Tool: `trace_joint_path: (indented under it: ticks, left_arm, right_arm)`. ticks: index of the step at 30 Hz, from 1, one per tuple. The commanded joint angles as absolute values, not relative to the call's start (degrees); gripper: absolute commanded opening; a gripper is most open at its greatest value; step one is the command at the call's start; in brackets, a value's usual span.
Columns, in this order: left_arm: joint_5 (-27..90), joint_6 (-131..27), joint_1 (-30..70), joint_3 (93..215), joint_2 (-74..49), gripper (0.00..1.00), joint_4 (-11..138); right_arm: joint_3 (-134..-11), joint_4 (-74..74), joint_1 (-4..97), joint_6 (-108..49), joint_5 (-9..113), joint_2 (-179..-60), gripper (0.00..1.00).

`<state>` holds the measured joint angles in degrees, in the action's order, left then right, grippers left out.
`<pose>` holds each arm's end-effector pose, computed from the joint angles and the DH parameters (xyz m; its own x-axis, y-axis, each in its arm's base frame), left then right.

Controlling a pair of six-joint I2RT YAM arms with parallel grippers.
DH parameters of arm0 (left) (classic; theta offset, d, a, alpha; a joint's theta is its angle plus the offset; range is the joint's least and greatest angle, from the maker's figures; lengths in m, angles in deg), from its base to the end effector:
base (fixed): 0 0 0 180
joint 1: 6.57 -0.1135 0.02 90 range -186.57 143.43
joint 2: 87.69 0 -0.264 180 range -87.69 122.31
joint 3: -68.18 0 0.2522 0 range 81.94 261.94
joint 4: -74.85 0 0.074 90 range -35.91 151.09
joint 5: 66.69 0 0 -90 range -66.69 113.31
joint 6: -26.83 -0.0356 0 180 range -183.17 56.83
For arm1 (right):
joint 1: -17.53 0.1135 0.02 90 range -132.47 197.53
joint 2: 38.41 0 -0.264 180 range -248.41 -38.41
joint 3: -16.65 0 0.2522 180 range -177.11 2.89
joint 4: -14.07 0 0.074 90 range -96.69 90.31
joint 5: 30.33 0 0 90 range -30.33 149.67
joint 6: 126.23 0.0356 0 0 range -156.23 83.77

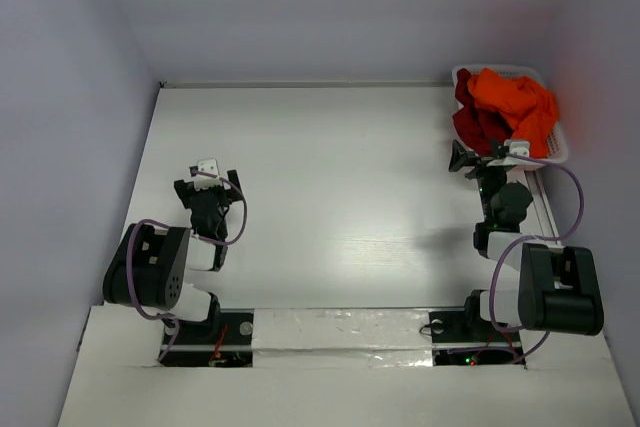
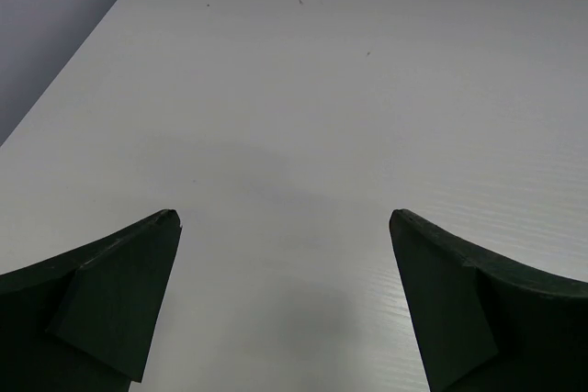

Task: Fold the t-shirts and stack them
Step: Grab crumpled tshirt from bin with the right arm

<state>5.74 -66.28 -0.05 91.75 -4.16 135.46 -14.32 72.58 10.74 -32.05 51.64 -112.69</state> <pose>0.2242 -0.0148 0.1587 0.0009 0.0520 -0.9986 -0.1920 0.9801 0.0508 0.2363 -0.0231 0.2233 0.2584 0.0419 -0.9651 -0.0357 0.9988 0.0338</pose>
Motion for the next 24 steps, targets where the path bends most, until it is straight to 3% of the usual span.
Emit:
trace_joint_path:
  ticks: [1, 11, 14, 16, 17, 18, 20, 24]
  left_arm:
    - [6.17, -65.80, -0.42, 93.46, -4.81, 0.99, 151.88]
    - [6.43, -65.63, -0.94, 93.81, -4.80, 0.99, 151.01]
    - [0.12, -63.53, -0.95, 94.51, -7.24, 0.99, 150.04]
    - [-6.69, -62.91, 0.18, 98.27, -9.45, 0.99, 137.19]
    - [-7.10, -61.51, 0.19, 107.17, -11.03, 0.99, 129.02]
    - [-7.63, -58.28, 0.19, 112.65, -10.78, 0.99, 112.58]
    - [-4.14, -54.56, 0.19, 129.99, -6.95, 0.99, 88.05]
    - [2.48, -46.16, 0.19, 156.53, 5.03, 0.99, 60.45]
  right_arm:
    - [-16.09, 74.84, 10.23, -33.33, 50.88, -112.24, 1.00]
    - [-16.35, 73.71, 10.23, -33.15, 51.32, -112.33, 1.00]
    - [-17.58, 68.73, 11.64, -31.41, 58.85, -110.15, 1.00]
    - [-24.04, 59.42, 11.64, -29.21, 65.88, -106.81, 1.00]
    - [-28.01, 46.84, 11.64, -29.11, 66.26, -105.57, 1.00]
    - [-32.66, 39.41, 11.64, -29.11, 66.35, -105.47, 1.00]
    - [-47.11, 20.13, 11.64, -23.07, 68.10, -107.91, 1.00]
    - [-64.56, -1.86, 11.64, -16.90, 68.63, -114.33, 1.00]
